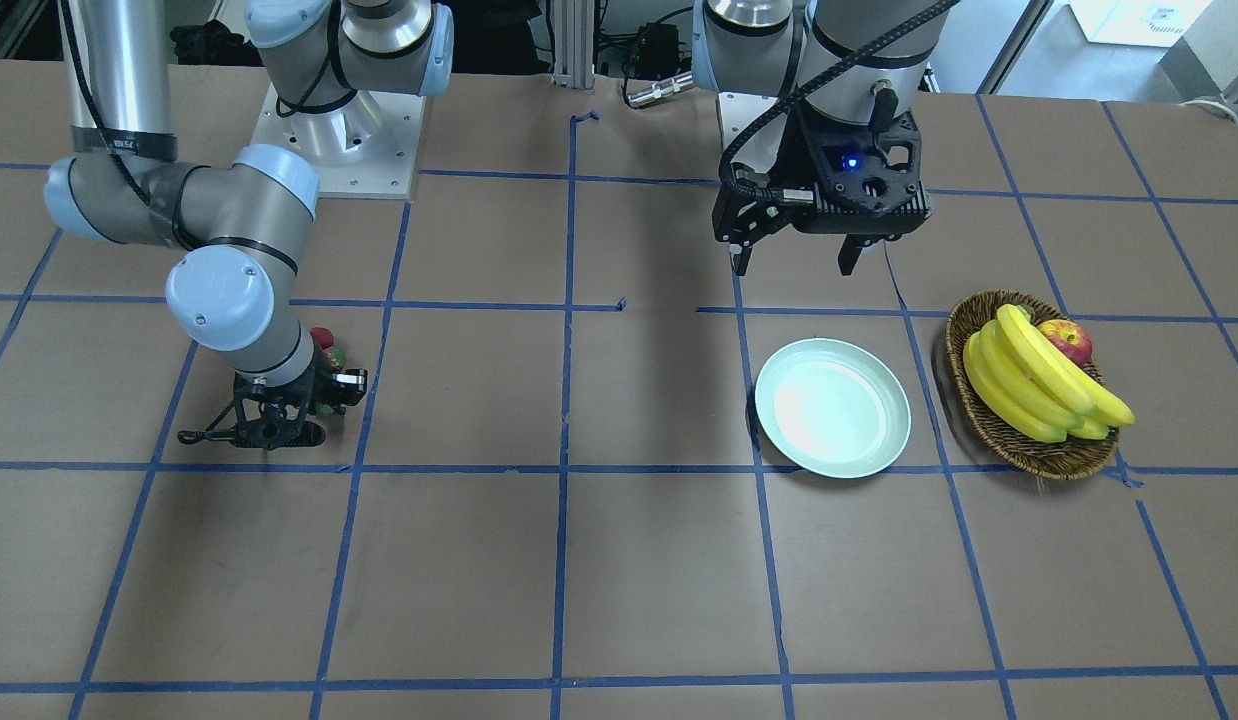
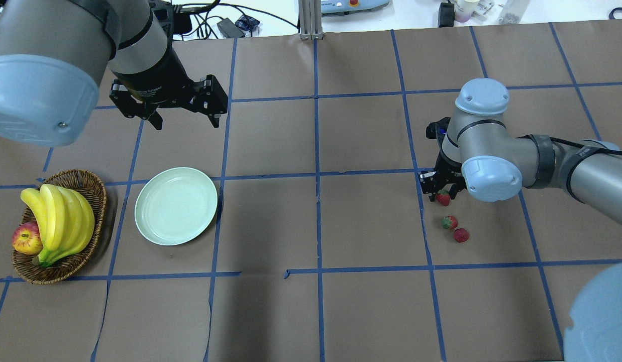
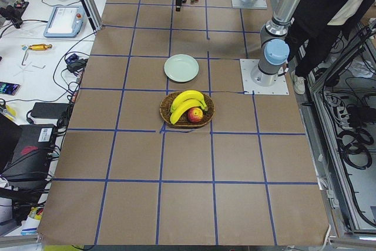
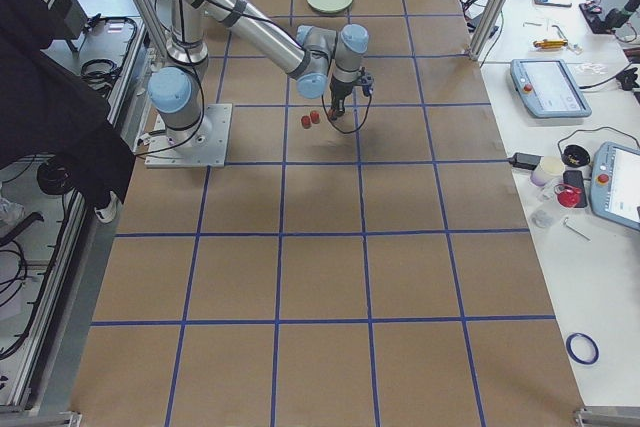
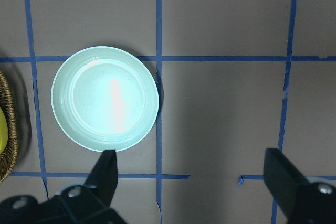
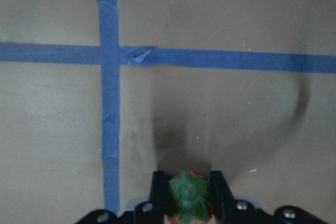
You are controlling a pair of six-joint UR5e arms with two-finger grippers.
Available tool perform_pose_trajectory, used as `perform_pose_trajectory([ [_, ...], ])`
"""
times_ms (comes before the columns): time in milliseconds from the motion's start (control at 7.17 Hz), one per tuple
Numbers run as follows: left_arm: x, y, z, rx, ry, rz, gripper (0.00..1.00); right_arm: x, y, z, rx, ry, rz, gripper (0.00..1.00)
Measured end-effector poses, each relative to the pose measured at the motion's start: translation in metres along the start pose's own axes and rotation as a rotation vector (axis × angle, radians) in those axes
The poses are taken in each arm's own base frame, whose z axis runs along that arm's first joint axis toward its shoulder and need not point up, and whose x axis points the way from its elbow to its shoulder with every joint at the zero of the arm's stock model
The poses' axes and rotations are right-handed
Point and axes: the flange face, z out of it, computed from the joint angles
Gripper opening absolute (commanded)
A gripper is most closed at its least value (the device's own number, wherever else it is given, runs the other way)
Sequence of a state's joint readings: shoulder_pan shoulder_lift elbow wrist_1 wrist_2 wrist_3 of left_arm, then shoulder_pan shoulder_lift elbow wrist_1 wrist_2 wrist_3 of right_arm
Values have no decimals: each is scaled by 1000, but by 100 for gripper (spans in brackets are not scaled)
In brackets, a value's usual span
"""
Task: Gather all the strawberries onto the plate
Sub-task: 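Close the right gripper on the strawberry and lift it, then carry the strawberry toward the plate and release it mid-table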
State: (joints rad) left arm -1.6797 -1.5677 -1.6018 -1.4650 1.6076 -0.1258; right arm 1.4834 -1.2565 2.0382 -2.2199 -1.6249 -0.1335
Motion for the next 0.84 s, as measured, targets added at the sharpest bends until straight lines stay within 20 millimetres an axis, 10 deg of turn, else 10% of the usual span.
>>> perform_pose_trajectory([
  [419,0,0,-1,2,0,1,100,-22,-19,-42,93,-44,-4,0],
  [837,0,0,-2,5,-1,2,100,-128,-26,-75,158,-171,58,0],
])
